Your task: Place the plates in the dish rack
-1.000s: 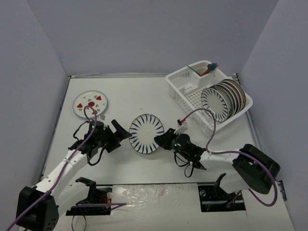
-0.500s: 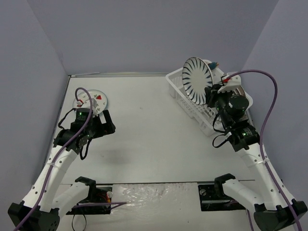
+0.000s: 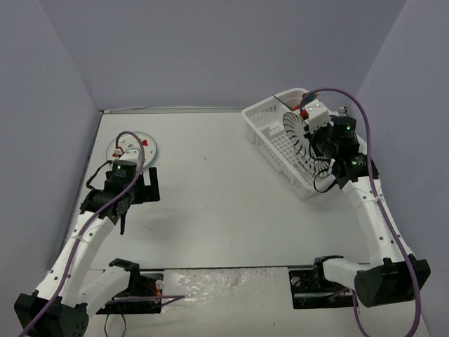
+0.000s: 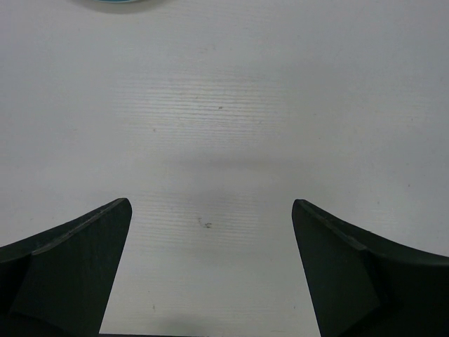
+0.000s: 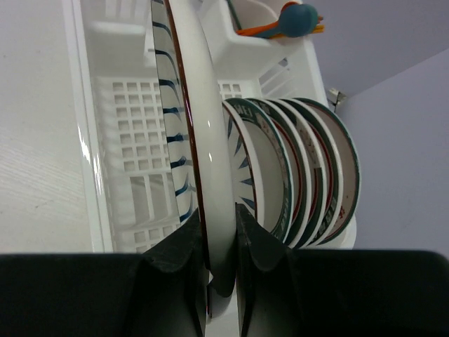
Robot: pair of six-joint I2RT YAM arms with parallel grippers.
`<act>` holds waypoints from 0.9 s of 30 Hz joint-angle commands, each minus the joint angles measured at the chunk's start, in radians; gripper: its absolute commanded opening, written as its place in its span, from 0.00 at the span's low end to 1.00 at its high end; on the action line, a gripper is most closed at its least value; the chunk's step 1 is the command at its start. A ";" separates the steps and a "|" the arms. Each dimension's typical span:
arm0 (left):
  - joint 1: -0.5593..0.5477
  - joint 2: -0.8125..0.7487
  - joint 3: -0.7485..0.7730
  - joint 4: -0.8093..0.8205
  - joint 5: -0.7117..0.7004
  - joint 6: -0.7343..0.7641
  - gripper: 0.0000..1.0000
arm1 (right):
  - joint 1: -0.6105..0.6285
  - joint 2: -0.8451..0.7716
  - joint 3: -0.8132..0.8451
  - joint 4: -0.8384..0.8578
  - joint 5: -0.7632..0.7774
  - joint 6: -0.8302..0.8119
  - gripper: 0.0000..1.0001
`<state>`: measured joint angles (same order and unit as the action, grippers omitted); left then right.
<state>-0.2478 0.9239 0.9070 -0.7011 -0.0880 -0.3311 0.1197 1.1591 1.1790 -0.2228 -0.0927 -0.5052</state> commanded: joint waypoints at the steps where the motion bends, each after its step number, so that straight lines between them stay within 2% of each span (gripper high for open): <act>1: 0.011 0.020 0.011 0.052 -0.042 0.023 0.97 | -0.017 0.009 0.050 0.149 -0.024 -0.090 0.00; 16: 0.026 0.047 0.009 0.055 -0.073 0.018 0.97 | -0.050 0.131 0.018 0.172 0.051 -0.133 0.00; 27: 0.033 0.062 0.009 0.055 -0.067 0.020 0.97 | -0.074 0.143 -0.018 0.210 0.075 -0.110 0.00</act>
<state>-0.2228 0.9859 0.8948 -0.6907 -0.1365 -0.3248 0.0565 1.3291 1.1352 -0.2065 -0.0560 -0.6120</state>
